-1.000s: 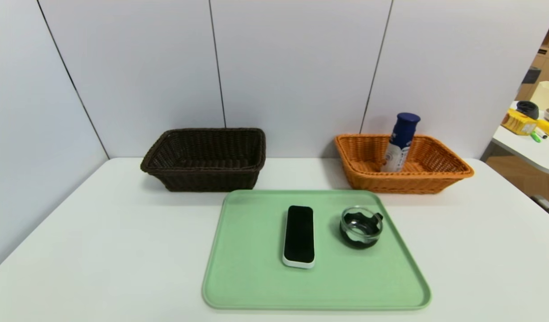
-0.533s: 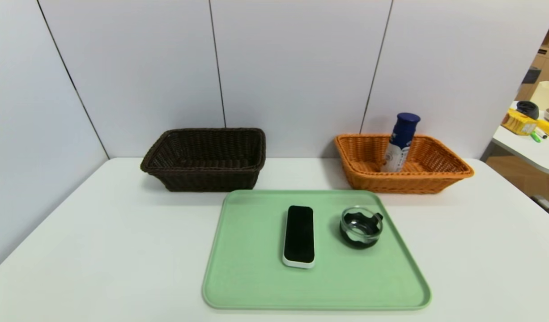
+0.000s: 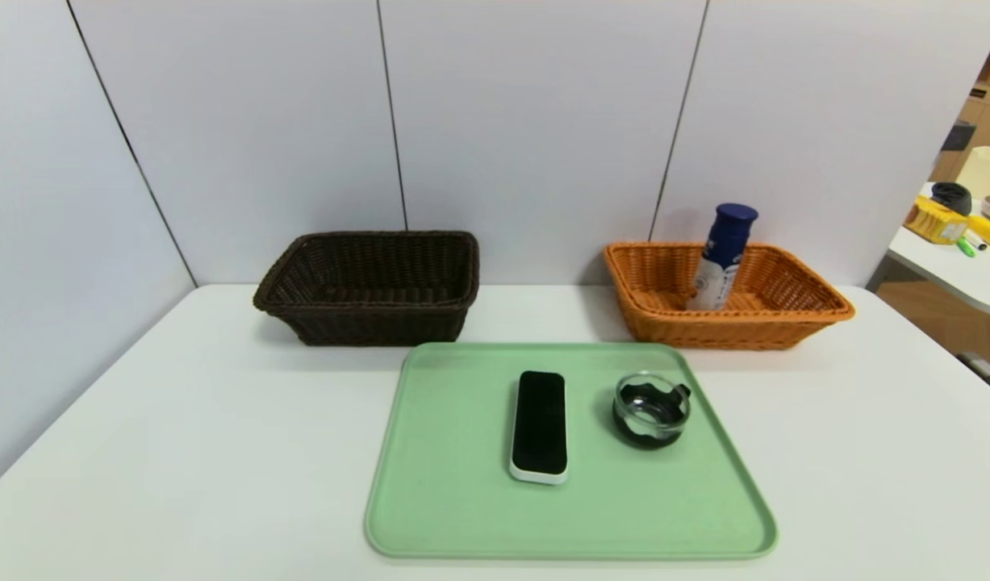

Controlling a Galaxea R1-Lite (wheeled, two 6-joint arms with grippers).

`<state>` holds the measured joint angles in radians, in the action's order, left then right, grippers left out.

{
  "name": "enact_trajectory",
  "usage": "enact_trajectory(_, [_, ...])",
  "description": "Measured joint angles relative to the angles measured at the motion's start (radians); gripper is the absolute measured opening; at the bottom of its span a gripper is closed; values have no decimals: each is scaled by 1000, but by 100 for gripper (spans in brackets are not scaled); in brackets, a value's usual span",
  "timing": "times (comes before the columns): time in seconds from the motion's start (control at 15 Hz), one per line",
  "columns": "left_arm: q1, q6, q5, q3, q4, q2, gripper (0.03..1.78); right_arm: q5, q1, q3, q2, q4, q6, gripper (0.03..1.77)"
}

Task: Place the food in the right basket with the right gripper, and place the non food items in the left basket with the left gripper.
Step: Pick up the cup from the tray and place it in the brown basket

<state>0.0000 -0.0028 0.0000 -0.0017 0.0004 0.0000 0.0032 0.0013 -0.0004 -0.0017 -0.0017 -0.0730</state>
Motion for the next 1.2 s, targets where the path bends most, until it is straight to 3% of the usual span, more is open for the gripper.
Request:
enact_trajectory(0.4, [0, 0, 0, 0, 0, 0, 169, -4, 0, 0, 0, 0, 59, 169])
enact_trajectory(1.2, [0, 0, 0, 0, 0, 0, 169, -5, 0, 0, 0, -1, 60, 169])
